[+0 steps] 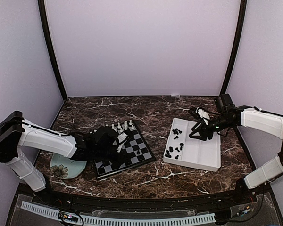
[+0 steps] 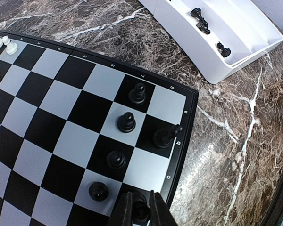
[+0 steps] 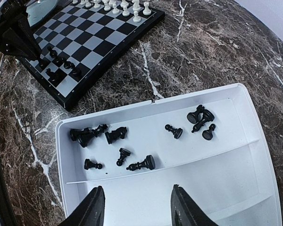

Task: Set up the chess pieces on the board
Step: Place the king at d8.

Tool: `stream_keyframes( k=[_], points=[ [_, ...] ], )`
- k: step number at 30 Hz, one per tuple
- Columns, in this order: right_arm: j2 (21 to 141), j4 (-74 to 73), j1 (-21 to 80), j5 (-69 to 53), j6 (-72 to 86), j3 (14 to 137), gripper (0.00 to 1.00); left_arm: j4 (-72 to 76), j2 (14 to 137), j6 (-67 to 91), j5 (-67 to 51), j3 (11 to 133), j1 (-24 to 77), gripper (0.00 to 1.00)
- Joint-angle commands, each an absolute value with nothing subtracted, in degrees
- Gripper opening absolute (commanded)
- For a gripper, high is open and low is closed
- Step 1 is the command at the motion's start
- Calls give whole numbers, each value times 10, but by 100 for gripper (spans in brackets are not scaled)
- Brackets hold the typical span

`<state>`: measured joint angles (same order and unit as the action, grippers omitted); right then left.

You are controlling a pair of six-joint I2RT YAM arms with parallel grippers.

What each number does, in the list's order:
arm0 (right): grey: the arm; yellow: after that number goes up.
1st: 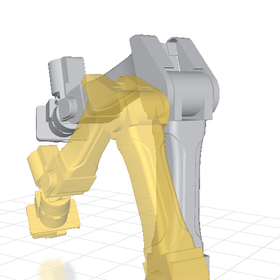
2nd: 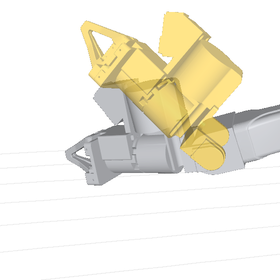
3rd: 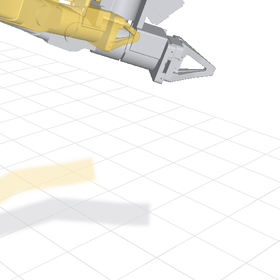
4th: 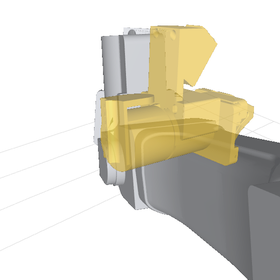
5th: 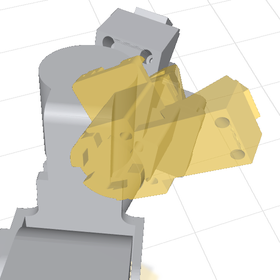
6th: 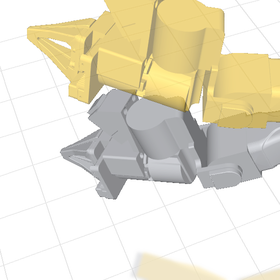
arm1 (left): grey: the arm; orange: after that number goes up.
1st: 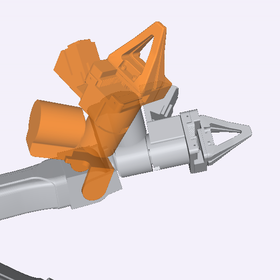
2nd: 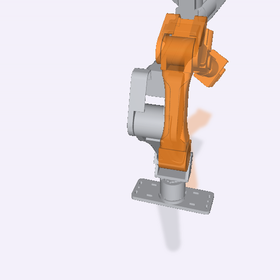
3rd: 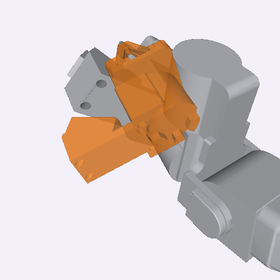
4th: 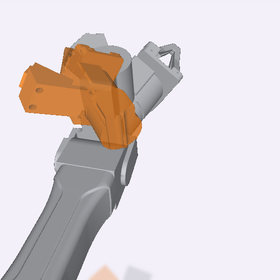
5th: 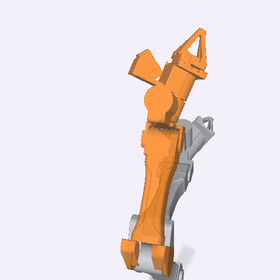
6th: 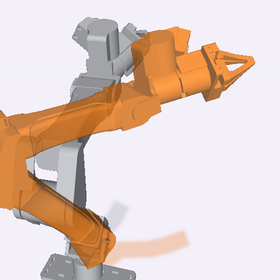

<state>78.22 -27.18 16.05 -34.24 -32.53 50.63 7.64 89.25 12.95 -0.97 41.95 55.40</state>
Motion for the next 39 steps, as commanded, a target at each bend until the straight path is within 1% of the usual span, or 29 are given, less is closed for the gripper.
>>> stream_keyframes(
  k=[1,9,12,19,32,39],
  points=[
    [785,-266,157,-346,-330,502,50,69,884,133,-8,428,556,13],
    [786,-267,157,-348,-330,502,50,66,872,133,-7,422,555,12],
    [785,-267,157,-349,-330,502,50,66,869,134,-7,420,556,10],
    [785,-267,157,-349,-330,502,50,63,855,134,-7,415,556,9],
    [784,-268,157,-350,-329,501,50,64,870,138,-8,413,555,9],
    [786,-268,157,-350,-330,502,50,58,873,139,-8,413,555,12]
  ],
)
